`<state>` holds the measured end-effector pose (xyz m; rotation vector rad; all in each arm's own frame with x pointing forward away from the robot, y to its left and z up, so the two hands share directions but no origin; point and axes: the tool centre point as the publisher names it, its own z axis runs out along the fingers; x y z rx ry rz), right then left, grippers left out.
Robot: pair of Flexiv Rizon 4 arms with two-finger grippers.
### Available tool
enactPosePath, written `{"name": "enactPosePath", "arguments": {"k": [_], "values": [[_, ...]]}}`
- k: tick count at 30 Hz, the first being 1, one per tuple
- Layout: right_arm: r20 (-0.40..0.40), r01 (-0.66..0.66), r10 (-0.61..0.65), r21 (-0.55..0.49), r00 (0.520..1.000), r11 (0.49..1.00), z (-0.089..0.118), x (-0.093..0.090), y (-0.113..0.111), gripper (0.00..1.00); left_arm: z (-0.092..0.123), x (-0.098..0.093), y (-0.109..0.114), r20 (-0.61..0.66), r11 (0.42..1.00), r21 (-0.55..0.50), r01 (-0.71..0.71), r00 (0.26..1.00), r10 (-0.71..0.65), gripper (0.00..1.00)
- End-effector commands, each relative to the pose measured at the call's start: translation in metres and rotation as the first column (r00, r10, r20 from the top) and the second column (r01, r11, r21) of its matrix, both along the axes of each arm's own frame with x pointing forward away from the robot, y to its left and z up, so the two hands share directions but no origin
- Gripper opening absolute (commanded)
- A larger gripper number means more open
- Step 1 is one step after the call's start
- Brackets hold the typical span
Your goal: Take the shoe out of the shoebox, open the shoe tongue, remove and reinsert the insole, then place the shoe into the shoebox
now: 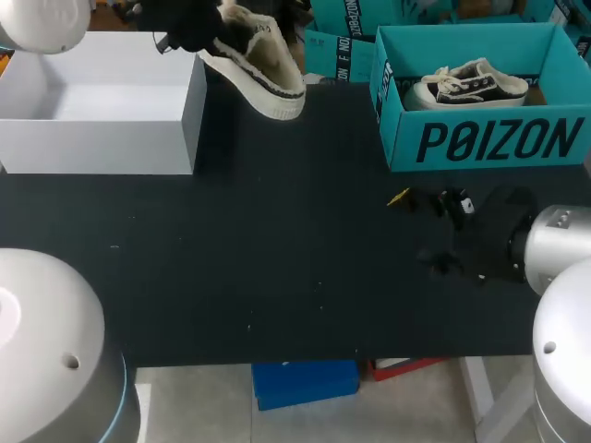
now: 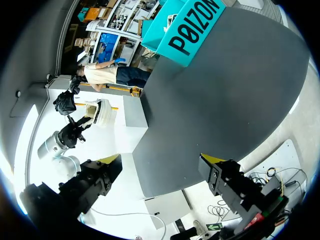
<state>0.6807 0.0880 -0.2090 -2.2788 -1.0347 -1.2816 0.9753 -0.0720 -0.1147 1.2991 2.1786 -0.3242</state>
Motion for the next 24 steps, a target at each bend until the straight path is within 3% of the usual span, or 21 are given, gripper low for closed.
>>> {"name": "enactPosePath", "arguments": {"k": [1, 12, 24], "values": [[-0.055, -0.086, 0.091, 0.093, 0.994, 0.992, -0.004, -0.005, -0.007, 1.00, 0.001, -0.012, 0.039, 0.040, 0.999, -0.021, -0.045, 0.998, 0.046, 0.00], [-0.055, -0.086, 0.091, 0.093, 0.994, 0.992, -0.004, -0.005, -0.007, 1.00, -0.010, 0.007, 0.133, 0.055, 0.957, -0.029, -0.289, 0.955, 0.290, 0.00], [-0.055, -0.086, 0.091, 0.093, 0.994, 0.992, -0.004, -0.005, -0.007, 1.00, -0.055, 0.014, 0.224, -0.029, 0.850, -0.075, -0.521, 0.853, 0.521, 0.00]]}}
